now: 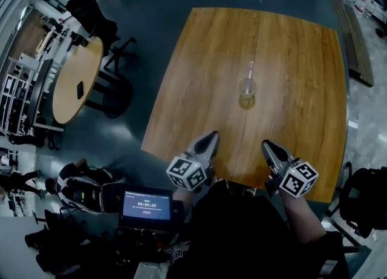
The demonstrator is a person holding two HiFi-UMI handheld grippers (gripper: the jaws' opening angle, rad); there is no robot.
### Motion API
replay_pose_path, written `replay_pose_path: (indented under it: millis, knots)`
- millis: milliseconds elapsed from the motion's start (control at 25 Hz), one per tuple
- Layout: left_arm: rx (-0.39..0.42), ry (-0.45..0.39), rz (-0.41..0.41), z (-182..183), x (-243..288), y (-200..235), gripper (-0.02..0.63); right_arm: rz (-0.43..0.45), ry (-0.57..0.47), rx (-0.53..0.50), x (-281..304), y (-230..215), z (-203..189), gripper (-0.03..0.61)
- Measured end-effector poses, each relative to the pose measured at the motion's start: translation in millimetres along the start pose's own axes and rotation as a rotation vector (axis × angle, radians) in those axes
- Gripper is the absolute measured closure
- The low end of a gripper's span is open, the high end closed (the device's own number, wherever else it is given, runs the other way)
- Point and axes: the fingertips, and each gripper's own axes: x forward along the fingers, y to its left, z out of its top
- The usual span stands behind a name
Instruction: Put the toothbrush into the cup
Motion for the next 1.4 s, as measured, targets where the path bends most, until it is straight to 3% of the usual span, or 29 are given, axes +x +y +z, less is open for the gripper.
replay_pose_path:
  millis: [200,400,600,920,1120,1400]
  knots:
    - [-0.068,0.004,0.026,-21.4,-74.9,-24.4,0.614,0.115,0.031,0.015,23.2,40.7,-10.3,0.572]
    - [-0.099,0.018,0.042,-36.3,-131.0,-6.5,0.614,0.150,0.068,0.013,41.8,87.2,-45.2,0.572]
    - [-0.113,0.021,-0.065,-46.2,-157.9,-18.0,0.615,0.094,0.036,0.004,12.4,116.4,-78.3,0.572]
    - [-0.114,0.048,-0.288,-48.7,-223.6,-52.7,0.614,-0.057,-0.130,0.019,-43.2,189.6,-133.1,0.572]
    - [-0.124,0.102,-0.356,-73.7,-252.7,-73.6,0.615,-0.120,-0.171,-0.008,-82.2,222.6,-161.6,0.572]
    - [-0.106,0.101,-0.424,-76.6,-263.2,-118.5,0.615,-0.146,-0.229,-0.042,-127.5,236.9,-156.1,0.572]
